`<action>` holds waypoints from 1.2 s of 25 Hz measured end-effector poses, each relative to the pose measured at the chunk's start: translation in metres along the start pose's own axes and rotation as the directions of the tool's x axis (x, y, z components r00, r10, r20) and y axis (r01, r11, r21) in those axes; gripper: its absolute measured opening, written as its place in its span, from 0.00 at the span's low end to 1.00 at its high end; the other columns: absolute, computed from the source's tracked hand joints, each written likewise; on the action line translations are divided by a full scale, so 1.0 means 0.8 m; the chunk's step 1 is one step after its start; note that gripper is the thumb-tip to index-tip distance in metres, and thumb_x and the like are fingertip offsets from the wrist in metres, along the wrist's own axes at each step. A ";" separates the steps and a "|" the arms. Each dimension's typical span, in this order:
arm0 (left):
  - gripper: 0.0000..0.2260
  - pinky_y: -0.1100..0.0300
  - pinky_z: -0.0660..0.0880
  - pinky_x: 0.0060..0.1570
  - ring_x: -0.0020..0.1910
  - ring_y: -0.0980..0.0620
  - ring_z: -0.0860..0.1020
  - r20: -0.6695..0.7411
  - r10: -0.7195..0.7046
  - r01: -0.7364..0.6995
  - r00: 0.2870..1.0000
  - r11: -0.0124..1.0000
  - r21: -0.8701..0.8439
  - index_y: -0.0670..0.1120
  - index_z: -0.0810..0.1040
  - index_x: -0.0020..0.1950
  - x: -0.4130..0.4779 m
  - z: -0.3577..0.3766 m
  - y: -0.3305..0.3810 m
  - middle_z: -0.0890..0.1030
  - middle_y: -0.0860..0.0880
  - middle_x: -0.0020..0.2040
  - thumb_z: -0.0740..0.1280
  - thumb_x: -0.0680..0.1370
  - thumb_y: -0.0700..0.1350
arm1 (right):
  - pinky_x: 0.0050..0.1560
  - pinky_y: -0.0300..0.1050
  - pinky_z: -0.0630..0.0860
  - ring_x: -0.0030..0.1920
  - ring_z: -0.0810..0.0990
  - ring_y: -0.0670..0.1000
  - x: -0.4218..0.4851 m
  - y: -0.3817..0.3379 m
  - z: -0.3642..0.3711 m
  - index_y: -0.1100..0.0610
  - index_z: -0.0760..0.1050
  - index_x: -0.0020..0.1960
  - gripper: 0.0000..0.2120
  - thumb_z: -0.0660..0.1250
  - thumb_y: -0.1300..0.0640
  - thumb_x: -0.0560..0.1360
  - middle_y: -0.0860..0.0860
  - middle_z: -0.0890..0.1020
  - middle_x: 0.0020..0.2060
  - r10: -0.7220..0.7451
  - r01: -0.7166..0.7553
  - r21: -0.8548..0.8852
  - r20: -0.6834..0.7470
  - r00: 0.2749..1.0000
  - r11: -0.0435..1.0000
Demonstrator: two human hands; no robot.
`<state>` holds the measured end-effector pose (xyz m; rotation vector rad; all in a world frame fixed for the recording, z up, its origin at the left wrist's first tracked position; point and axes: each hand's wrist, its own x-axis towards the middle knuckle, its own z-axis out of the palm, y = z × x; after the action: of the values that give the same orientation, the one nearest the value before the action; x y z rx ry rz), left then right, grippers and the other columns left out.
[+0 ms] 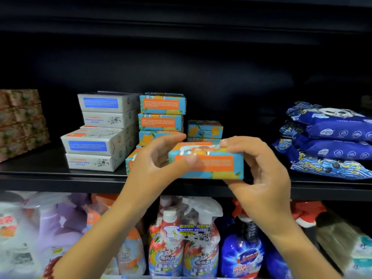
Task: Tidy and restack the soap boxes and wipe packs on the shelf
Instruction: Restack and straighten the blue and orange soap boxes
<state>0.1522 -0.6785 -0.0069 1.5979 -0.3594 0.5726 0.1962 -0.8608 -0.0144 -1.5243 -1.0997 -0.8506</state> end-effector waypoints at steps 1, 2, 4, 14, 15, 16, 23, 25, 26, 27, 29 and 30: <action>0.29 0.65 0.76 0.46 0.51 0.57 0.82 -0.012 -0.009 0.009 1.000 1.000 0.021 0.50 0.78 0.56 0.000 -0.003 0.002 0.84 0.55 0.51 0.75 0.57 0.55 | 0.55 0.42 0.75 0.58 0.77 0.48 -0.003 0.002 0.006 0.53 0.71 0.52 0.23 0.68 0.73 0.64 0.47 0.78 0.53 -0.024 0.024 -0.021 0.008 1.000 0.999; 0.29 0.66 0.77 0.45 0.50 0.57 0.82 -0.018 -0.003 0.004 1.000 0.999 0.050 0.51 0.79 0.55 -0.002 -0.007 0.003 0.84 0.54 0.50 0.77 0.55 0.54 | 0.56 0.42 0.75 0.59 0.76 0.47 -0.005 0.003 0.011 0.53 0.70 0.52 0.22 0.67 0.74 0.64 0.48 0.77 0.53 -0.026 0.026 -0.030 0.017 1.000 0.999; 0.28 0.68 0.76 0.43 0.47 0.57 0.82 -0.038 0.034 -0.029 0.999 0.994 0.105 0.51 0.80 0.52 -0.006 -0.018 0.005 0.84 0.55 0.48 0.79 0.54 0.53 | 0.57 0.40 0.74 0.61 0.74 0.46 -0.008 0.006 0.018 0.54 0.69 0.54 0.22 0.69 0.70 0.65 0.48 0.76 0.55 -0.014 0.018 -0.073 0.053 0.999 0.997; 0.24 0.71 0.77 0.39 0.45 0.63 0.81 -0.240 0.087 0.015 0.967 0.920 0.392 0.48 0.80 0.53 0.019 -0.069 -0.009 0.83 0.55 0.48 0.75 0.61 0.55 | 0.51 0.28 0.65 0.56 0.71 0.39 -0.031 0.032 0.016 0.49 0.75 0.59 0.25 0.67 0.37 0.67 0.40 0.75 0.55 0.343 -0.115 -0.573 0.307 0.888 0.811; 0.23 0.71 0.76 0.40 0.47 0.63 0.81 -0.239 0.100 0.007 0.966 0.911 0.411 0.48 0.80 0.53 0.019 -0.070 -0.012 0.82 0.54 0.50 0.74 0.62 0.55 | 0.49 0.27 0.64 0.55 0.71 0.39 -0.034 0.034 0.017 0.50 0.76 0.58 0.23 0.69 0.39 0.67 0.41 0.76 0.53 0.331 -0.103 -0.583 0.299 0.895 0.806; 0.22 0.71 0.77 0.42 0.49 0.63 0.80 -0.233 0.131 -0.012 0.964 0.892 0.452 0.48 0.80 0.53 0.019 -0.071 -0.015 0.81 0.54 0.51 0.73 0.64 0.56 | 0.48 0.26 0.64 0.54 0.71 0.39 -0.036 0.035 0.017 0.51 0.77 0.57 0.21 0.70 0.41 0.68 0.41 0.77 0.52 0.315 -0.091 -0.588 0.290 0.904 0.803; 0.12 0.71 0.71 0.52 0.52 0.59 0.74 -0.180 0.388 -0.146 0.904 0.674 0.724 0.43 0.80 0.54 0.012 -0.067 -0.026 0.79 0.52 0.53 0.67 0.74 0.49 | 0.46 0.34 0.70 0.52 0.75 0.43 -0.037 0.035 0.019 0.52 0.78 0.54 0.16 0.73 0.49 0.69 0.43 0.78 0.50 0.298 -0.069 -0.619 0.275 0.914 0.782; 0.09 0.59 0.75 0.53 0.53 0.54 0.76 -0.184 0.440 -0.177 0.879 0.659 0.731 0.42 0.80 0.53 0.010 -0.062 -0.024 0.79 0.51 0.52 0.69 0.75 0.44 | 0.47 0.35 0.71 0.52 0.74 0.43 -0.037 0.034 0.018 0.52 0.77 0.55 0.15 0.72 0.49 0.70 0.43 0.78 0.50 0.305 -0.062 -0.620 0.294 0.906 0.782; 0.09 0.55 0.75 0.54 0.54 0.51 0.77 -0.176 0.481 -0.202 0.859 0.633 0.747 0.42 0.80 0.52 0.007 -0.059 -0.023 0.79 0.49 0.53 0.71 0.74 0.42 | 0.48 0.35 0.71 0.52 0.74 0.43 -0.034 0.035 0.017 0.51 0.78 0.55 0.15 0.71 0.49 0.70 0.43 0.78 0.50 0.316 -0.072 -0.607 0.306 0.898 0.792; 0.09 0.54 0.74 0.54 0.54 0.50 0.77 -0.157 0.534 -0.237 0.831 0.595 0.768 0.41 0.80 0.52 0.004 -0.054 -0.021 0.79 0.47 0.53 0.72 0.73 0.41 | 0.49 0.35 0.72 0.52 0.75 0.42 -0.029 0.037 0.015 0.51 0.78 0.54 0.14 0.71 0.48 0.70 0.42 0.78 0.49 0.333 -0.106 -0.570 0.312 0.890 0.815; 0.07 0.55 0.72 0.55 0.54 0.47 0.77 -0.087 0.640 -0.347 0.764 0.521 0.779 0.40 0.81 0.49 -0.002 -0.036 -0.018 0.80 0.45 0.53 0.72 0.73 0.40 | 0.51 0.33 0.72 0.50 0.76 0.39 -0.008 0.043 0.010 0.50 0.78 0.52 0.13 0.71 0.49 0.70 0.41 0.79 0.47 0.362 -0.225 -0.435 0.263 0.894 0.872; 0.06 0.56 0.72 0.55 0.53 0.47 0.77 -0.042 0.661 -0.407 0.749 0.510 0.758 0.39 0.81 0.48 -0.005 -0.023 -0.019 0.80 0.45 0.51 0.71 0.73 0.39 | 0.51 0.31 0.71 0.50 0.76 0.38 0.006 0.048 0.008 0.50 0.78 0.53 0.13 0.71 0.50 0.70 0.40 0.79 0.48 0.365 -0.271 -0.379 0.202 0.909 0.885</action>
<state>0.1544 -0.6590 -0.0206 2.0809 -0.4162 1.6340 0.2340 -0.8554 -0.0241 -2.1000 -0.8749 -0.6360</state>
